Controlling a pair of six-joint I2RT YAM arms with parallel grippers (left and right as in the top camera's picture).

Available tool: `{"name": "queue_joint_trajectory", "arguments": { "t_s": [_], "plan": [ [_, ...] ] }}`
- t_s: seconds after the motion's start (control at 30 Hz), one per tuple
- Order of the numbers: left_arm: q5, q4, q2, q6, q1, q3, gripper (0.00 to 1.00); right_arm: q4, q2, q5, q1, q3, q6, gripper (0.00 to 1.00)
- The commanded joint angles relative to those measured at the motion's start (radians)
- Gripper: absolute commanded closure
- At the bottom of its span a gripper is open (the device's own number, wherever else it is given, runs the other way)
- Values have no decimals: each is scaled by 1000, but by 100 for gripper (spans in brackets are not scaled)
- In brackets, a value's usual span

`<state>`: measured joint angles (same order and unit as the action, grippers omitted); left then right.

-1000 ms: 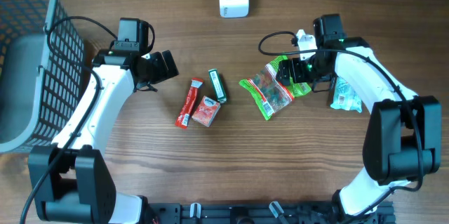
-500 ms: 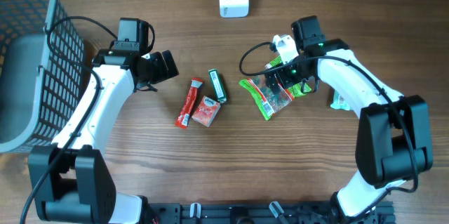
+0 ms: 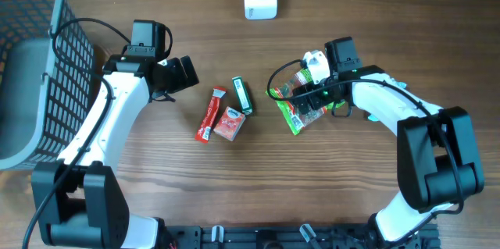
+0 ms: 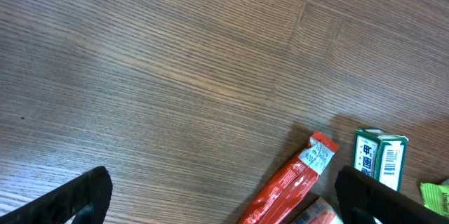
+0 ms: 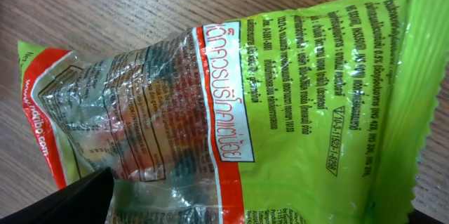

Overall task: Scan the item barcode
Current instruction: 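Move the right gripper to the lime-green snack bag and grasp it, then lift the lime-green bag toward the white scanner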

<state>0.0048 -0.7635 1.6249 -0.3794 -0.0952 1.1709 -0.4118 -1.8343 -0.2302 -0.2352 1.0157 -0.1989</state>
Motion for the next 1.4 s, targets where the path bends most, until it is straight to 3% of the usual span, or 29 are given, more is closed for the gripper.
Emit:
{"name": "queue_joint_trajectory", "arguments": {
  "t_s": [0.0,0.07,0.1,0.13,0.17,0.2,0.4,0.47,0.5,0.53,0.77,0.87,1.03,1.23,1.27,1.37],
  "plan": [
    [-5,-1,8,5,2,3,0,-23,-39,51,0,-45,72,0],
    [-5,-1,8,5,2,3,0,-32,-39,50,0,-45,93,0],
    [-5,-1,8,5,2,3,0,-37,-39,50,0,-45,93,9],
    [-5,-1,8,5,2,3,0,-42,-39,51,0,-45,90,30],
    [-5,-1,8,5,2,3,0,-44,-39,51,0,-45,90,68],
    [-5,-1,8,5,2,3,0,-46,-39,51,0,-45,90,96],
    [-5,-1,8,5,2,3,0,-166,11,50,0,45,94,95],
    [-5,-1,8,5,2,3,0,-198,55,47,0,71,95,55],
    [-5,-1,8,5,2,3,0,-207,69,47,0,71,95,41],
    [-5,0,8,5,2,3,0,-219,75,47,0,71,95,36],
    [-5,-1,8,5,2,3,0,-225,71,48,0,63,95,46],
    [-5,0,8,5,2,3,0,-220,71,47,0,62,124,55],
    [-5,-1,8,5,2,3,0,-121,71,47,0,-10,208,57],
    [-5,-1,8,5,2,3,0,-79,71,47,0,-62,226,74],
    [-5,-1,8,5,2,3,0,-78,71,46,0,-62,226,96],
    [-5,-1,8,5,2,3,0,-115,95,8,3,-9,220,96]
  ]
}}
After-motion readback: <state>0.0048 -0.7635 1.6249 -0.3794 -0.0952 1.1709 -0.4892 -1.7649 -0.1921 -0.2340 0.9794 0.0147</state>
